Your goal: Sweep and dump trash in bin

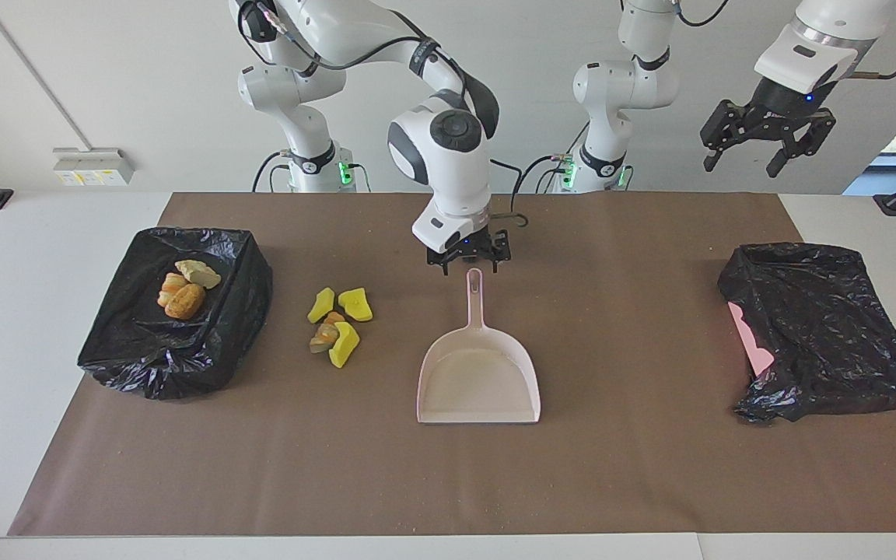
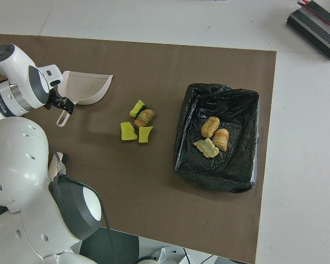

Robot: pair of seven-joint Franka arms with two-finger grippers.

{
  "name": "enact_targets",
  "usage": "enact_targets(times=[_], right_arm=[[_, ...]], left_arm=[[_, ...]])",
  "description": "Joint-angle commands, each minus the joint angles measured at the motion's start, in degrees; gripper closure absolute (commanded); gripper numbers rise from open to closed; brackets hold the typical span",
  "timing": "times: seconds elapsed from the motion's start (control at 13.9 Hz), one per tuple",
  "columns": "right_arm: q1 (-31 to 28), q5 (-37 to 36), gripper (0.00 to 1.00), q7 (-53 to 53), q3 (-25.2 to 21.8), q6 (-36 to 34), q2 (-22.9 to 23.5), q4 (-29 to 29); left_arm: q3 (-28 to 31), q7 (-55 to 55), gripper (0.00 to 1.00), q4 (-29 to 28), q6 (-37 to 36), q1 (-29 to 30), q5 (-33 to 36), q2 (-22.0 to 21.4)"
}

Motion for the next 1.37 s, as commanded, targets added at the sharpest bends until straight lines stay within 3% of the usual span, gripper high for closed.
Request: enact_targets(times=[0.0, 0.22, 0.43, 0.58, 1.01, 1.3], right_arm=[[0.4, 4.5, 0.00, -1.2, 0.3, -8.2, -6.9, -3.7], [3.0, 6.9, 0.00, -0.9, 0.3, -7.5, -14.3, -14.2], [5.5, 14.6, 0.00, -0.9, 0.3, 0.7, -25.0, -31.7], [6.6, 18.9, 0.00, -0.4, 0.3, 2.7, -29.3, -38.1], [18.6, 19.8, 0.00, 12.1, 0.3, 17.8, -26.9, -47.8], [20.2, 19.8, 0.00, 13.4, 0.3, 20.3, -25.3, -49.2]], left_arm=[[0.6, 0.0, 0.00, -0.8, 3.2, -1.3, 0.7, -0.5], [-0.5, -0.1, 0.00, -1.0, 5.9, -2.5, 0.7, 0.6], [-0.5, -0.2, 0.00, -3.5, 10.2, -6.7, 0.7, 2.8], [-0.3, -1.2, 0.00, -5.2, 13.2, -10.6, 0.8, 5.0], [-0.3, -12.9, 0.00, -13.0, 25.8, -21.7, 1.1, 11.1], [-0.3, -21.7, 0.00, -13.3, 32.9, -27.8, 1.4, 18.0]])
